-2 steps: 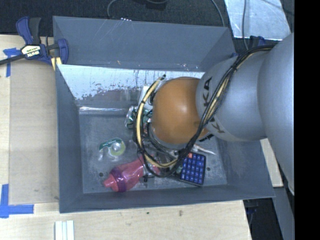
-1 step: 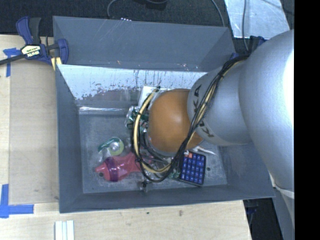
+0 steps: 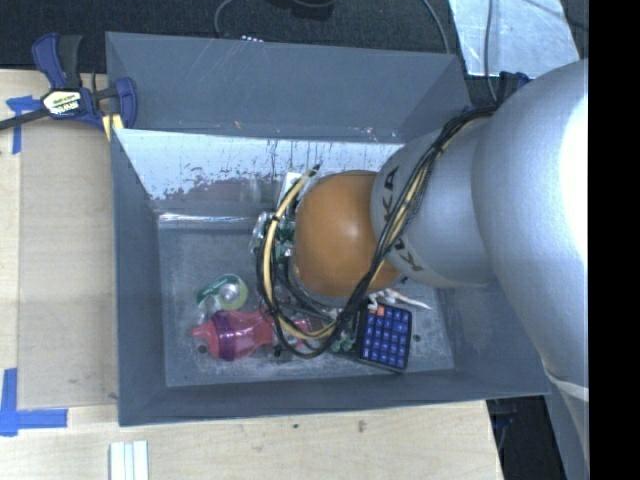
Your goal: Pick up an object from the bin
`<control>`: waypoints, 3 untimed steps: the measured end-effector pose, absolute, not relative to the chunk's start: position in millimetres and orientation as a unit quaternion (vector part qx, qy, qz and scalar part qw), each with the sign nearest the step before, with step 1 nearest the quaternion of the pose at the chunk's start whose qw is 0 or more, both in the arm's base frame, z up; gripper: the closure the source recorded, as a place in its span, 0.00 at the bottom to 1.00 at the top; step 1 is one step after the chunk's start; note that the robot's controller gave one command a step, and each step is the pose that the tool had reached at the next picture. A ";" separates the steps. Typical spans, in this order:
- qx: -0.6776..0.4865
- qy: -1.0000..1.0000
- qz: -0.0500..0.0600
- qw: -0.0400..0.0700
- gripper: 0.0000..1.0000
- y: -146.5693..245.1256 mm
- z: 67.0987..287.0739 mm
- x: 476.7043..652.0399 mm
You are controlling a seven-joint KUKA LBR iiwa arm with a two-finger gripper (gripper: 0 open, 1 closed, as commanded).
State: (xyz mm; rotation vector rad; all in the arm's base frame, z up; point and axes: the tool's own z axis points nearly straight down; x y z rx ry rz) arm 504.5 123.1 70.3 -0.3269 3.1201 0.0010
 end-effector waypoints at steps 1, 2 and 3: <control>-0.104 0.995 0.000 0.002 1.00 123.1 70.3 504.5; -0.104 0.995 0.000 0.000 1.00 122.7 73.7 503.1; -0.104 0.995 -0.001 -0.004 1.00 122.1 93.1 500.9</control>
Offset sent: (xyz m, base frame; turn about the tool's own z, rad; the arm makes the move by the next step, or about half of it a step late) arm 0.0001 0.0000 0.0577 0.0000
